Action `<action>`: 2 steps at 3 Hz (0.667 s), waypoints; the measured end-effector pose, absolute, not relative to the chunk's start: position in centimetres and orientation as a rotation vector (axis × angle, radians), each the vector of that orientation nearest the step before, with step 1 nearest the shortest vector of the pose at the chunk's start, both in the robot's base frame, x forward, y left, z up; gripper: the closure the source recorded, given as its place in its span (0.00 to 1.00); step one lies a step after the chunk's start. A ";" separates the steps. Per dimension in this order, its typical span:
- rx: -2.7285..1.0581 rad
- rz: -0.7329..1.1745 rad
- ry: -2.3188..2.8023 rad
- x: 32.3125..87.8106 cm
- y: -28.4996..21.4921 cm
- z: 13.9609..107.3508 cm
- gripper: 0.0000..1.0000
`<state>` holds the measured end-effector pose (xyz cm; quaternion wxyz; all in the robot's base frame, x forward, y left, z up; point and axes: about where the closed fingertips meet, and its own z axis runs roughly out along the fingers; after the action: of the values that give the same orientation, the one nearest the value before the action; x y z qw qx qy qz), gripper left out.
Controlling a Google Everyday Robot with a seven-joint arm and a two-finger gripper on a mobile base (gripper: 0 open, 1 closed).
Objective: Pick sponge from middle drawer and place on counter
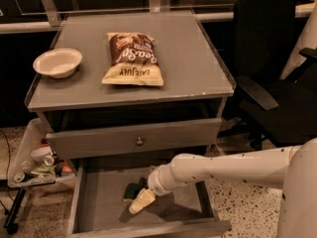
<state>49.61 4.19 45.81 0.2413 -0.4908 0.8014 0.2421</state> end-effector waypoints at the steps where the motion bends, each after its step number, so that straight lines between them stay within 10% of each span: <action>1: -1.341 0.687 2.167 49.3 5.4 44.3 0.00; 2: -1.320 0.704 2.127 50.0 6.5 42.1 0.00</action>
Offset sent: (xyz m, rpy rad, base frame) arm 0.0140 0.0331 -0.0645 0.1105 -0.0574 -0.0032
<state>50.03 6.45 42.13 0.2673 -0.4892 0.7882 0.2609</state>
